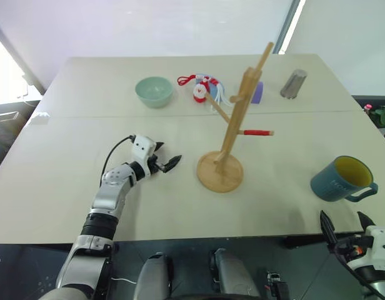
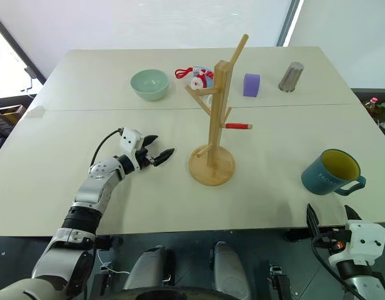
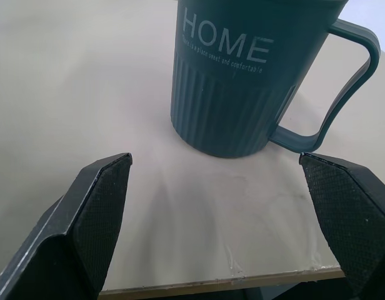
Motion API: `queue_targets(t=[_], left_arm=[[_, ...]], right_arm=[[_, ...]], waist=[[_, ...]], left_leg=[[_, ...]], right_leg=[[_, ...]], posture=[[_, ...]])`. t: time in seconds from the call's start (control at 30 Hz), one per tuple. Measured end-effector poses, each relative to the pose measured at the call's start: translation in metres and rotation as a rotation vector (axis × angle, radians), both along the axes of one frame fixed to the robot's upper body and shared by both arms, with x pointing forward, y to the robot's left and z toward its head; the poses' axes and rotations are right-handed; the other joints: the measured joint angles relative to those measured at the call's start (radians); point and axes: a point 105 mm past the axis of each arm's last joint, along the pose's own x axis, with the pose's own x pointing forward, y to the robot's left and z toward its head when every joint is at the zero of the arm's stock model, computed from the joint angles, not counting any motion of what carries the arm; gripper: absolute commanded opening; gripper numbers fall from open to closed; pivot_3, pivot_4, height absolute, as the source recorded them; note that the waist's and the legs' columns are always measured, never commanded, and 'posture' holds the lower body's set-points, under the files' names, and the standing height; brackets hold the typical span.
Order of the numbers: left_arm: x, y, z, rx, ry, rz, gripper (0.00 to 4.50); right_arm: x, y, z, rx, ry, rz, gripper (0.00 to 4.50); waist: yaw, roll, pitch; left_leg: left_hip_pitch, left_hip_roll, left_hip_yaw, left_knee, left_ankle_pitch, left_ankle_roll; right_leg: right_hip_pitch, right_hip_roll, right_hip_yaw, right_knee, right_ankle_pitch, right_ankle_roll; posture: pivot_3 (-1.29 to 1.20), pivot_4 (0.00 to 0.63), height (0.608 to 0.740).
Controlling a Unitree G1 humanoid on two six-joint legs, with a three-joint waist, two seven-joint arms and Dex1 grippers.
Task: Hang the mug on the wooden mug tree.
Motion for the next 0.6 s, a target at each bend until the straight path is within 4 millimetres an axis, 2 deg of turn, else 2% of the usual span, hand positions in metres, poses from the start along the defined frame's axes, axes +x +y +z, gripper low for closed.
queue_targets(t=[0.43,0.6], left_arm=[[-0.002,0.002,0.0,0.001,0.007,-0.007,4.5],[-0.016,0.001,0.002,-0.024,-0.005,-0.079,4.5]], right_arm=[[0.004,0.001,0.001,-0.006,-0.011,0.005,4.45],[0.002,0.0,-0.001,-0.003,0.001,0.003,4.45]], waist=[[0.0,0.0,0.0],[-0.001,0.0,0.0]], left_leg=[[0.0,0.0,0.0,0.0,0.0,0.0],[0.0,0.0,0.0,0.0,0.0,0.0]], right_leg=[[0.0,0.0,0.0,0.0,0.0,0.0],[0.0,0.0,0.0,0.0,0.0,0.0]], posture=[[0.0,0.15,0.74],[0.0,0.15,0.74]])
